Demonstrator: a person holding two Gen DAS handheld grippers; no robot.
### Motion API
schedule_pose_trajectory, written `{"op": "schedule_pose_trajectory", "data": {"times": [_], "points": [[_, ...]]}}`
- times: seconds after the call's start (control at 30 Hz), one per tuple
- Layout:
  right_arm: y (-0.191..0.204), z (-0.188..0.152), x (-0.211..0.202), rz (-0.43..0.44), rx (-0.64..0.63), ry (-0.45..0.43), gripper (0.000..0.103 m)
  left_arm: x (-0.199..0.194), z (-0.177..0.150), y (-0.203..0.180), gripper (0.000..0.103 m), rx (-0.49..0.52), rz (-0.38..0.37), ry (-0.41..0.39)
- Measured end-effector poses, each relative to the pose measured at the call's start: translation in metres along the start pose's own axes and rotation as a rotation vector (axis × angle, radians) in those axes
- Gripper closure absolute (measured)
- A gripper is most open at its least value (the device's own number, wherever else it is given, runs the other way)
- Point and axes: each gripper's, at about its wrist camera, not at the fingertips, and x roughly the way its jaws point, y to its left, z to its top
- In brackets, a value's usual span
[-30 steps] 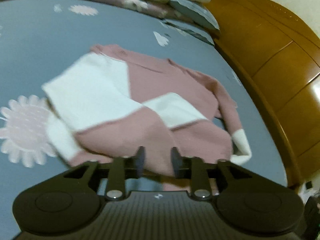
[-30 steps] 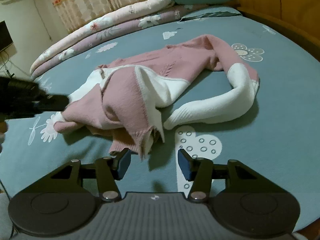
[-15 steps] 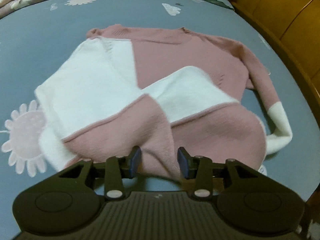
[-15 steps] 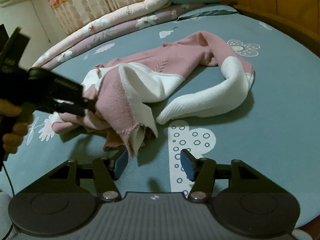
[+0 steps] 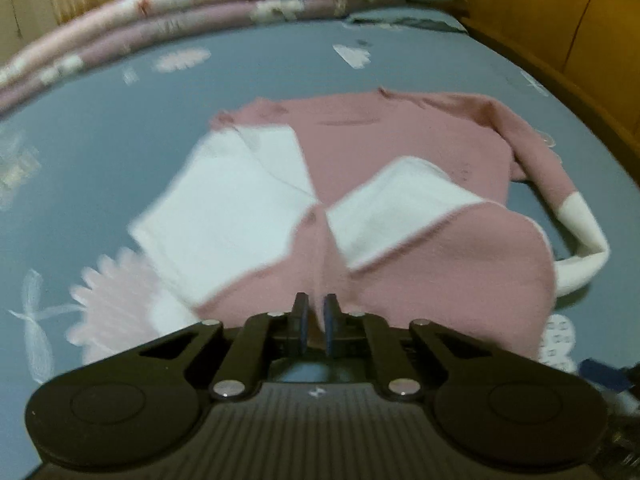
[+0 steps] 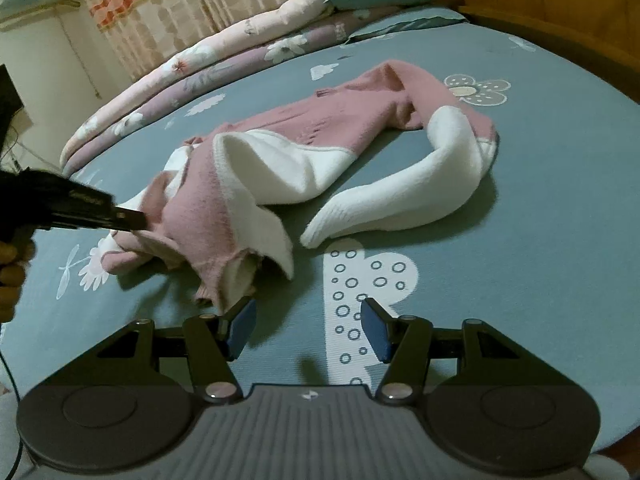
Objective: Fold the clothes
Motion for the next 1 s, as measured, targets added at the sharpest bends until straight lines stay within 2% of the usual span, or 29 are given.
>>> {"op": "schedule_pose_trajectory", "data": {"times": [0.03, 0.1, 0.23, 0.3, 0.37, 0.57, 0.63, 0.7, 0.87, 0.97, 1.0], "points": [[0.000, 0.000, 0.000, 0.001, 0.003, 0.000, 0.040, -0.004, 0.001, 0.008, 0.103, 0.000, 0.024, -0.009], [0.002, 0.001, 0.000, 0.002, 0.000, 0.001, 0.040, -0.008, 0.004, 0.031, 0.103, -0.054, 0.016, -0.001], [0.008, 0.002, 0.002, 0.002, -0.003, 0.000, 0.040, -0.018, 0.005, 0.060, 0.103, -0.191, -0.082, 0.007], [0.012, 0.005, 0.002, 0.013, 0.000, -0.005, 0.040, -0.020, 0.003, 0.059, 0.095, -0.215, -0.140, 0.006], [0.016, 0.011, 0.000, 0.045, -0.008, -0.019, 0.040, -0.017, 0.001, 0.049, 0.081, -0.202, -0.179, 0.018], [0.062, 0.030, -0.007, 0.198, -0.256, -0.104, 0.042, -0.011, -0.008, 0.035, 0.061, -0.191, -0.253, 0.018], [0.080, 0.034, 0.001, 0.236, -0.361, -0.113, 0.045, -0.010, -0.011, 0.039, 0.060, -0.193, -0.260, 0.014], [0.095, 0.040, 0.021, 0.221, -0.430, -0.083, 0.049, -0.010, -0.015, 0.045, 0.058, -0.197, -0.261, 0.010], [0.111, 0.048, 0.046, 0.220, -0.444, -0.016, 0.053, -0.008, -0.026, 0.069, 0.047, -0.213, -0.264, 0.008], [0.121, 0.053, 0.060, 0.223, -0.448, 0.023, 0.054, -0.005, -0.033, 0.085, 0.045, -0.215, -0.252, 0.003], [0.124, 0.054, 0.064, 0.223, -0.450, 0.036, 0.064, -0.004, -0.035, 0.090, 0.044, -0.216, -0.246, 0.002]]}}
